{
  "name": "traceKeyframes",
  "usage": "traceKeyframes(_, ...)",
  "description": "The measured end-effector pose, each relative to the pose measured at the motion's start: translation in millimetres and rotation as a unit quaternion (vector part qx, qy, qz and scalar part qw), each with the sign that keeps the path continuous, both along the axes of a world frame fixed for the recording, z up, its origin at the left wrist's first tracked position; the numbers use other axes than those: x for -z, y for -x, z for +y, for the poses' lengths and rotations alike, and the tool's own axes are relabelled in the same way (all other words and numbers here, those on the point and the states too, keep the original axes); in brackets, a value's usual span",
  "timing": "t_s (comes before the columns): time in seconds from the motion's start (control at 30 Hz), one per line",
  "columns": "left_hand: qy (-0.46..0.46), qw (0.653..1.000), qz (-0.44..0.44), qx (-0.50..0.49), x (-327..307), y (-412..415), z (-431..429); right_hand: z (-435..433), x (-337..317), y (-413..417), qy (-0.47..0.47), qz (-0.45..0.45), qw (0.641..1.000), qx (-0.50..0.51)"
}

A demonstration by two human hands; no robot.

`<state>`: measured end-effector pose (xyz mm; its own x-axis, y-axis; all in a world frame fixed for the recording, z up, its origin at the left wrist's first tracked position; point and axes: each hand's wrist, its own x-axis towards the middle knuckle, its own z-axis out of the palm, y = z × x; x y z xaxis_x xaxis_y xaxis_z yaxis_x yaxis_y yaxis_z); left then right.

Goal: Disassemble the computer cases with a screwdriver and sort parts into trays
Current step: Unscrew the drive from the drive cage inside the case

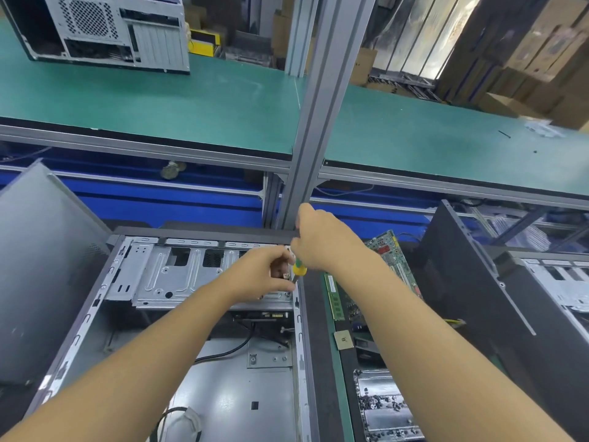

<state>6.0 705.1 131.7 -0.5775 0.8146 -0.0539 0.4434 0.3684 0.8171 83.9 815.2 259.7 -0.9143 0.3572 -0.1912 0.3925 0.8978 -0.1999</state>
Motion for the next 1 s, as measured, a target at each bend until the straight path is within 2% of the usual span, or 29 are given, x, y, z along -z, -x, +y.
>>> traceKeyframes(0.1, 0.095, 0.993, 0.076, -0.006, 16.9, -0.3, -8.8, 3.6, -2.5, 0.4, 0.052, -0.022, 0.998, -0.028)
traceKeyframes(0.2, 0.105, 0.987, 0.124, -0.006, 22.8, -6.3, -0.9, 4.3, 3.6, -1.0, 0.070, -0.010, 0.997, -0.024)
traceKeyframes(0.33, 0.125, 0.976, 0.179, -0.017, 24.0, -12.3, 7.4, 6.8, 12.6, -3.5, 0.012, 0.029, 0.999, -0.008)
traceKeyframes(0.5, 0.126, 0.965, 0.227, -0.037, 29.1, -19.7, 10.0, 10.4, 12.5, -8.0, 0.038, 0.073, 0.996, -0.036)
traceKeyframes(0.63, 0.087, 0.983, 0.152, -0.056, 24.3, -14.6, 8.2, 20.6, -3.8, -18.2, 0.058, 0.131, 0.990, -0.009)
traceKeyframes(0.77, -0.017, 0.994, 0.076, -0.073, 3.7, -23.9, 13.9, 45.6, -24.0, -39.5, 0.042, 0.195, 0.978, 0.054)
traceKeyframes(0.83, -0.023, 0.998, 0.052, -0.010, -5.1, -44.7, 27.8, 56.7, -26.0, -52.2, 0.027, 0.185, 0.979, 0.085)
traceKeyframes(0.9, 0.024, 0.994, 0.043, 0.094, -5.2, -71.4, 49.9, 66.3, -21.6, -66.2, 0.026, 0.154, 0.981, 0.112)
traceKeyframes(1.0, 0.104, 0.970, 0.044, 0.214, 9.8, -109.9, 87.4, 80.8, -7.7, -91.1, 0.030, 0.111, 0.983, 0.145)
